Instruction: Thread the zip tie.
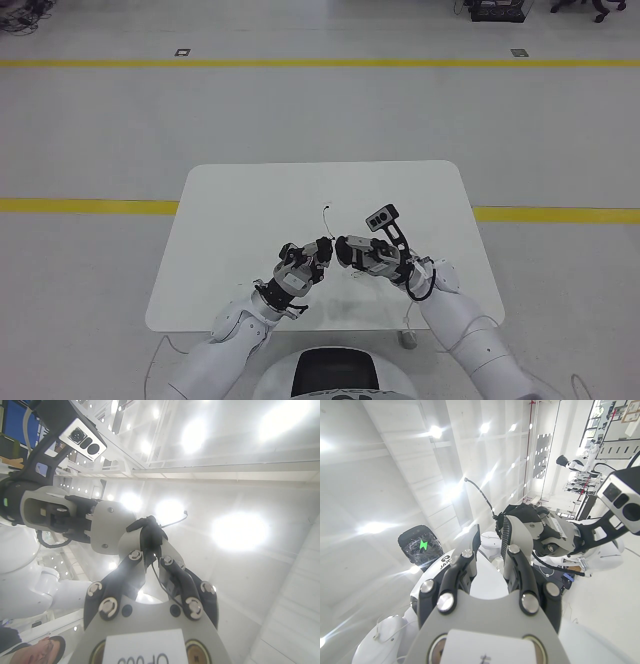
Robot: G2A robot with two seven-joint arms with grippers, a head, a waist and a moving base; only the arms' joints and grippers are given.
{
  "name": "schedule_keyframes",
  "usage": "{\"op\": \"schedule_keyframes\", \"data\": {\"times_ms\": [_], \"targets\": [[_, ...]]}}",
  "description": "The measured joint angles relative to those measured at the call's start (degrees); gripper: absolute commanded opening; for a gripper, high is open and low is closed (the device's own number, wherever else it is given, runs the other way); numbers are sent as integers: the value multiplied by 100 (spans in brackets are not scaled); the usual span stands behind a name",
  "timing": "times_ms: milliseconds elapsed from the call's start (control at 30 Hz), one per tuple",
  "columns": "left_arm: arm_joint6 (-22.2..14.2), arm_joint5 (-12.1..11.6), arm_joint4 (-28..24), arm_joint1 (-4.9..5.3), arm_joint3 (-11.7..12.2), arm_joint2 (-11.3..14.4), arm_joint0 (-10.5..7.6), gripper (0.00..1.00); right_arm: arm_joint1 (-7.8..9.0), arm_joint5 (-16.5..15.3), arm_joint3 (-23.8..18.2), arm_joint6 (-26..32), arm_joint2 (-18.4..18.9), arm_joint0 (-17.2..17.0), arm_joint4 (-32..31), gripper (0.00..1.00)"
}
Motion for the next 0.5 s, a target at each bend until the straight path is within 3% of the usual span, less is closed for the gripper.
{"op": "schedule_keyframes", "data": {"times_ms": [500], "targets": [[0,0,0,0,0,0,0,0,-20,0,88,0,-16,43,-49,15]]}}
